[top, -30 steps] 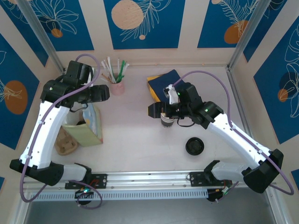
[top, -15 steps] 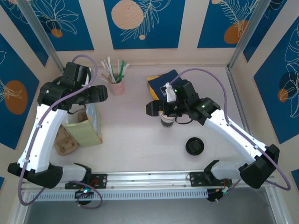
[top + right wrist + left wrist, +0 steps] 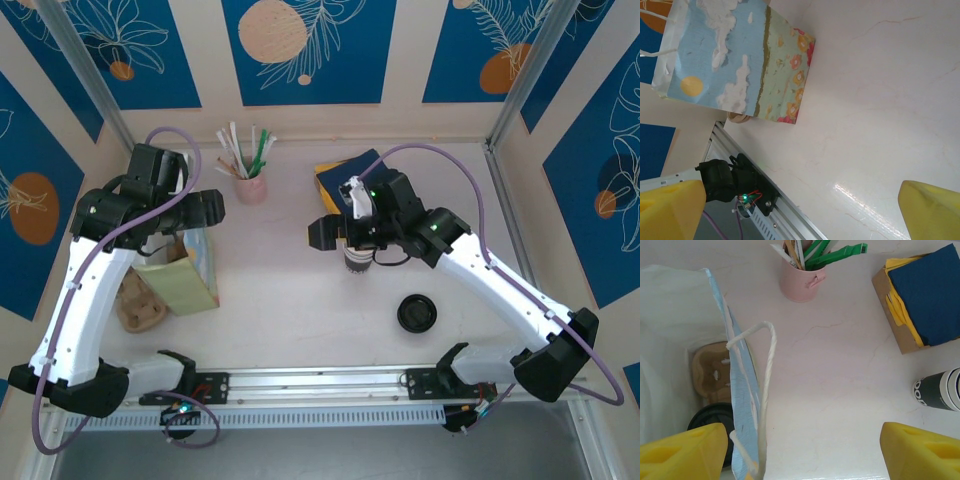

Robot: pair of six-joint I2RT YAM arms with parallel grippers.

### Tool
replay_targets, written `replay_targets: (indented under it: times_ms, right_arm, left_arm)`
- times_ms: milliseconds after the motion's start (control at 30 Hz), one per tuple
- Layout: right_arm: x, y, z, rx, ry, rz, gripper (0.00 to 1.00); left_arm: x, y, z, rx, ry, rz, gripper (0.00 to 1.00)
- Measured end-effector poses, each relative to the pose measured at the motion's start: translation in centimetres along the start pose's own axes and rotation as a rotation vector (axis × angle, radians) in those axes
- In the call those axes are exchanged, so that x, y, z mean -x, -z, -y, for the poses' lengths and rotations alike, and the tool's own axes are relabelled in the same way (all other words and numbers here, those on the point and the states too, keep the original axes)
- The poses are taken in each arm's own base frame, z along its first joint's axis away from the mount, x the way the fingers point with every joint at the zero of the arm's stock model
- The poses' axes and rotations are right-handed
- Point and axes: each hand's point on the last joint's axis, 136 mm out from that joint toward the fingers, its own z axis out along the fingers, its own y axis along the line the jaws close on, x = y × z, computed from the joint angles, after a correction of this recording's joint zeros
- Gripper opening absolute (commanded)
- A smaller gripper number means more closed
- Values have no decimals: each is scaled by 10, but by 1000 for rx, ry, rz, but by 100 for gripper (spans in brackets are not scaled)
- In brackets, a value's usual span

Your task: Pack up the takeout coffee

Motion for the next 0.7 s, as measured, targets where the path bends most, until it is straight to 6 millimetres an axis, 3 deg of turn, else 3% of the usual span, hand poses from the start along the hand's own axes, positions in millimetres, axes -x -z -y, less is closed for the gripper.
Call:
replay_targets:
  times_ms: [700]
  right_arm:
    - [-4,0,-2,-10,8,0,99]
  left_arm:
    - [-4,-4,-12,67,-5,-11,83]
